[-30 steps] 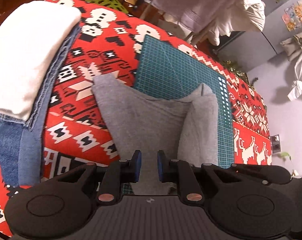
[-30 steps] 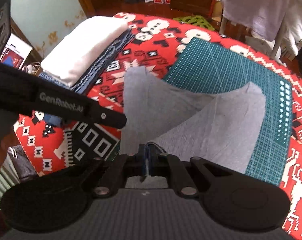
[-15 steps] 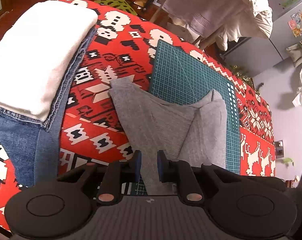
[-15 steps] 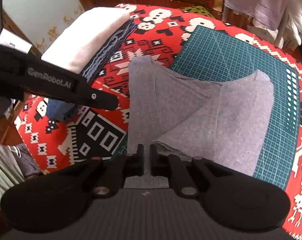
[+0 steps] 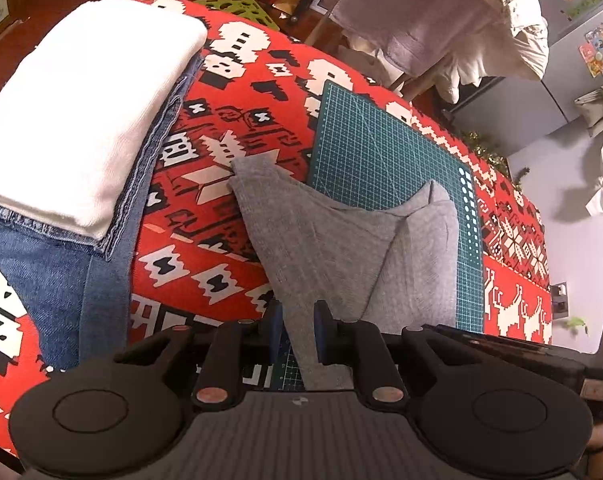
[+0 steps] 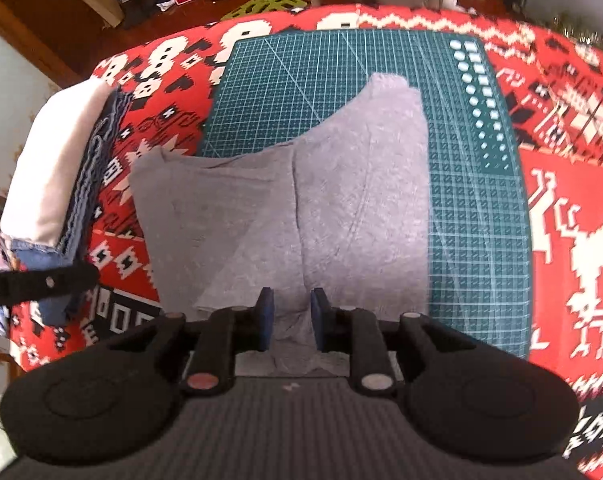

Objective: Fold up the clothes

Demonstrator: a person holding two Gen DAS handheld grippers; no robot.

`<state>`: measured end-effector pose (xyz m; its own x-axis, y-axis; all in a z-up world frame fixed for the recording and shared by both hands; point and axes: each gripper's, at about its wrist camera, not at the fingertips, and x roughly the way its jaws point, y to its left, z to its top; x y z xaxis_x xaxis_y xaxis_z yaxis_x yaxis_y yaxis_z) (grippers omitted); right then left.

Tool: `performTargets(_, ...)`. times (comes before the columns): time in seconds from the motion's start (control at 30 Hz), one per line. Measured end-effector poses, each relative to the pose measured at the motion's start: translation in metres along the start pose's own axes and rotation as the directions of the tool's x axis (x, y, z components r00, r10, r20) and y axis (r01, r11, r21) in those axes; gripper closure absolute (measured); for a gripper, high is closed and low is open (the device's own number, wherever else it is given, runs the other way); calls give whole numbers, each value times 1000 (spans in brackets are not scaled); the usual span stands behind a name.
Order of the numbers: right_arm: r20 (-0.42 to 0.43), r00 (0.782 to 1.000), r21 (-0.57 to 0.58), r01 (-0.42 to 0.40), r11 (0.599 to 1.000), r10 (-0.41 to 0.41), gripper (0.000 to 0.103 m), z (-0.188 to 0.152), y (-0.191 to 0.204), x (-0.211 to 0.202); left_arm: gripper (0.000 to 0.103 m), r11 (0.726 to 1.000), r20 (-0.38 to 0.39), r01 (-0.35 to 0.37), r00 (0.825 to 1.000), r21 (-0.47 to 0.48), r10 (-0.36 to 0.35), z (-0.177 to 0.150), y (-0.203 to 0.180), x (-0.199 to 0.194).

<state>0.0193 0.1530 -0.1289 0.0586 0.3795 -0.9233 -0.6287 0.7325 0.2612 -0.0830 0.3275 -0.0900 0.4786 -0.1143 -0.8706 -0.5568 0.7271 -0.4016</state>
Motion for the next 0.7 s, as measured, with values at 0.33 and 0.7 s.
performTargets(0.33, 85, 988, -138, -115, 984, 128, 101, 26, 50, 0, 88, 1000, 0, -2, 1000, -4, 2, -2, 2, 0)
performTargets(0.7, 104, 968, -142, -211, 967, 227, 75, 42, 65, 16, 88, 1000, -21, 9, 1000, -18, -9, -6, 9, 4)
